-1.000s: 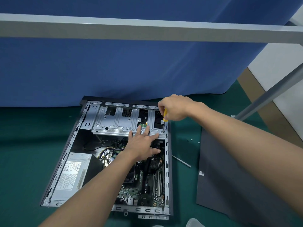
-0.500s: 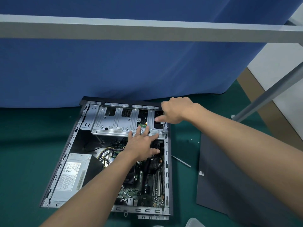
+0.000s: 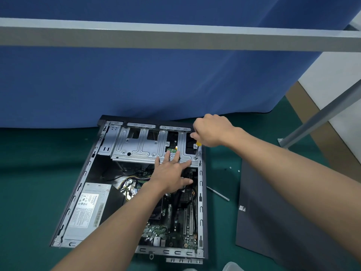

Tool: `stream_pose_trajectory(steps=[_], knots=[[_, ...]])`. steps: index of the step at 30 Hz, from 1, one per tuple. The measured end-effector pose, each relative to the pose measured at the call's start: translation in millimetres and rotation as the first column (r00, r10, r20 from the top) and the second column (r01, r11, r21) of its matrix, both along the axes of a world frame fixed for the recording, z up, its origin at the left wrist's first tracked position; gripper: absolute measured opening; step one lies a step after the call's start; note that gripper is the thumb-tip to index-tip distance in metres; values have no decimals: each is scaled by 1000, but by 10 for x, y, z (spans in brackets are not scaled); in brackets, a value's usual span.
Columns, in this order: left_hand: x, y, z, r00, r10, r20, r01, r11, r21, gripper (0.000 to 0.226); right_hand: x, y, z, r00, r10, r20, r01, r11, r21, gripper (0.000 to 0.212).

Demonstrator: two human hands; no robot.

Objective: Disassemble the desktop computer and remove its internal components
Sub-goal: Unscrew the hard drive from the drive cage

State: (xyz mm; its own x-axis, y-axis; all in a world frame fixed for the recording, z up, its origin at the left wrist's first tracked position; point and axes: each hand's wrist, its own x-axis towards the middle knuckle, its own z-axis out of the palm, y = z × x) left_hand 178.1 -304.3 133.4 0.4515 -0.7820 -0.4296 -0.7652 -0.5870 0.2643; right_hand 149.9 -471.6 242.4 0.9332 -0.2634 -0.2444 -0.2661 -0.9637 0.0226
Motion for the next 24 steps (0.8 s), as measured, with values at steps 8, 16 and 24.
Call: stream_pose_trajectory(steps=[8,16,24], knots=[[-4,-3,0,1000,-2,6,2,1000,-4,71,10,-31,-11,996,-74,-49,73,997,-18,44],[2,3,14,1000,4,-9,-4,1000,0,71,17,-35,-33,994,-84,-67,87,996,34,45],[5,1,16,1000,3,-13,-3,1000,6,71,1,-55,-29,993,-106,-53,110,990,89,30]])
